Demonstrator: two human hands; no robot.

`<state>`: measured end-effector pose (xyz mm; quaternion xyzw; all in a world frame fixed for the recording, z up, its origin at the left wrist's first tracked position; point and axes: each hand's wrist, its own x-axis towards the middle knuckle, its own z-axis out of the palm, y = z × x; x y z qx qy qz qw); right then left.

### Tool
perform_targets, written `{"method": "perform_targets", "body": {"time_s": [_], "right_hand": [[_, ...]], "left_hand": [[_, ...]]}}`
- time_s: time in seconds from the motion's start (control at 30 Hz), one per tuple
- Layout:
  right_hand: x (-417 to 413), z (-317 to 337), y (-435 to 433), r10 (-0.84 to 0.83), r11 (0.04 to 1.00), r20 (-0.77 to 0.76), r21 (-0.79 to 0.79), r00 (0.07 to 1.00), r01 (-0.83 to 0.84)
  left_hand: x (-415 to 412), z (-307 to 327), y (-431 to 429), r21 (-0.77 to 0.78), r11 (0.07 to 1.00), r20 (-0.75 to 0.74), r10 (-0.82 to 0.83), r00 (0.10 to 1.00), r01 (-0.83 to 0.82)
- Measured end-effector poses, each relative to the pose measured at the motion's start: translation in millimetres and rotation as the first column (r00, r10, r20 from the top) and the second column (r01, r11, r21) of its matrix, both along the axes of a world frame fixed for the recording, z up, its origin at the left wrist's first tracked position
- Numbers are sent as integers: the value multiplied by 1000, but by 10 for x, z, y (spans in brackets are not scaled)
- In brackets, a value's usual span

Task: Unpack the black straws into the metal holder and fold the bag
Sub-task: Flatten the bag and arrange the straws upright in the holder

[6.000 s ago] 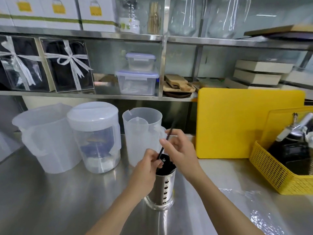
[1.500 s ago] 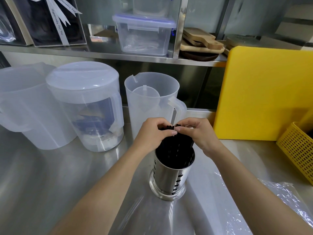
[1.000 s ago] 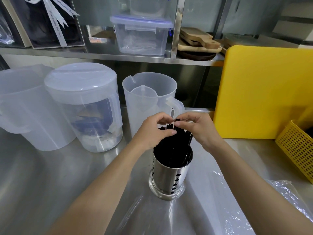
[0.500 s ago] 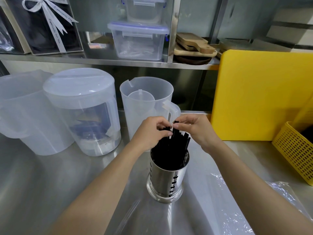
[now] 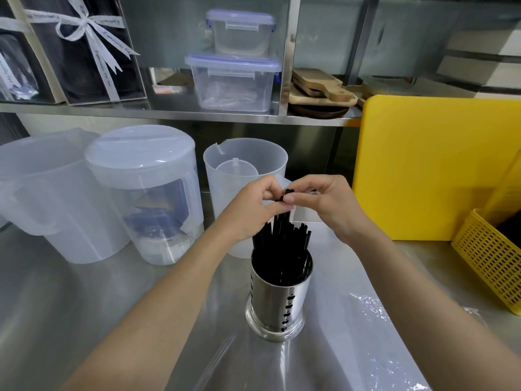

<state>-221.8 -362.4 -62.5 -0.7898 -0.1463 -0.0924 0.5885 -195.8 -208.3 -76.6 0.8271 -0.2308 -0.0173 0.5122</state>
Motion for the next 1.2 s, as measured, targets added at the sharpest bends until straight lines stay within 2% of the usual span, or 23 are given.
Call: {"method": "perform_targets", "body": {"time_s": [0.2, 0.33, 0.5, 0.67, 0.77, 0.93, 1.03, 1.13, 1.2], "right_hand": [[-20, -4, 8, 29, 999, -30, 21, 999, -28], [-35, 31, -6, 44, 995, -31, 94, 999, -41], [-44, 132, -18, 50, 991, 1, 128, 999, -50], [-75, 153, -8, -2, 997, 76, 80, 997, -4], [-92, 114, 10, -2, 999, 144, -38, 990, 7], [-100, 42, -105, -72, 994, 104, -71, 992, 80], [-110, -39, -211, -100, 985, 36, -135, 994, 104], [-153, -88, -268, -46, 987, -87, -159, 995, 32], [-191, -89, -265, 19, 990, -172, -135, 985, -43]], "left_hand": [[-37, 35, 32, -22, 1000, -5, -17, 1000, 16], [-81, 43, -11, -39, 997, -45, -67, 997, 65], [-110, 156, -29, -150, 982, -79, -127, 989, 114], [-149, 350, 16, -163, 986, -21, -46, 999, 42], [-144, 468, 95, -182, 983, -8, -15, 1000, 14], [-150, 554, 219, -302, 946, -8, 118, 993, -115], [-110, 617, 341, -427, 872, -53, 239, 969, -239], [-41, 673, 472, -615, 685, -202, 342, 918, -391], [-20, 657, 507, -679, 565, -334, 331, 883, -469]]}}
